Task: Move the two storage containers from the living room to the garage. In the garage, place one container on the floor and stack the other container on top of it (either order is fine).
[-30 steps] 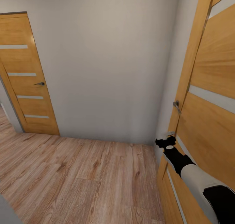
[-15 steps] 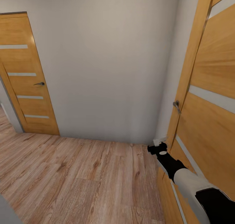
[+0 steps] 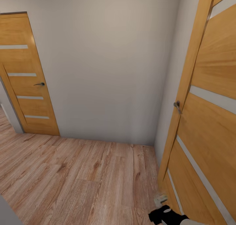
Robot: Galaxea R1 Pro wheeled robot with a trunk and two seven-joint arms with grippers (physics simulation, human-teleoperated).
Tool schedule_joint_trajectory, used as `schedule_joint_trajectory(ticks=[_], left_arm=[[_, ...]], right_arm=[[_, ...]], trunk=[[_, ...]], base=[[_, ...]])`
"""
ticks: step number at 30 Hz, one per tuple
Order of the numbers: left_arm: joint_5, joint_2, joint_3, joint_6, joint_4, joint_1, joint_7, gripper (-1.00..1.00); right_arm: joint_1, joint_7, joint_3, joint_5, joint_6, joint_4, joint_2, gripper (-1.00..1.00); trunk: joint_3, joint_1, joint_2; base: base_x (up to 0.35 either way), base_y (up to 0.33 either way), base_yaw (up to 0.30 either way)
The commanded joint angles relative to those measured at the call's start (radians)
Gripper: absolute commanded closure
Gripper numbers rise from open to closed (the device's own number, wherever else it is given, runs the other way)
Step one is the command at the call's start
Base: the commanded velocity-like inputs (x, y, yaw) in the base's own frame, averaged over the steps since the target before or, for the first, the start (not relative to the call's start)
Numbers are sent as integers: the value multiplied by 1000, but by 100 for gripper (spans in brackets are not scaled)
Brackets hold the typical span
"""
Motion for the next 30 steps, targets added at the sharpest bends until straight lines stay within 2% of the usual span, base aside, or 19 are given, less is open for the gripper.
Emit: schedule_joint_trajectory(ticks=[1,4,8,11,15,21,25,27,30], left_arm=[[7,0,2,-3,1,-1,0,-100],[7,0,3,-3,1,-1,0,-100],[7,0,3,-3,1,-1,0,-100],[7,0,3,-3,0,-1,0,-100],[7,0,3,-3,0,-1,0,-100],[7,0,3,-3,0,-1,0,-100],[8,0,3,-3,0,-1,0,-100],[8,0,4,-3,0,-1,0,-100],[8,0,4,-3,0,-1,0,-100]], right_arm=[[24,-1,3,7,-12,1,0,-100],[93,0,3,8,-44,2,-4,-100],[183,0,3,6,-65,2,-37,-100],[231,-1,3,5,-67,2,-47,-100],[332,-11,3,4,-80,2,-62,-100],[386,-10,3,4,-130,3,-76,-100],[419,-4,3,4,-141,3,-100,-100],[454,-3,3,4,-165,3,-109,-100],[477,-2,3,4,-204,3,-114,-100]], trunk=[[-1,0,-1],[-1,0,-1],[-1,0,-1],[-1,0,-1],[-1,0,-1],[-1,0,-1],[-1,0,-1],[-1,0,-1],[-1,0,-1]], base=[[0,0,0],[0,0,0],[0,0,0],[0,0,0],[0,0,0],[0,0,0],[0,0,0],[0,0,0],[0,0,0]])
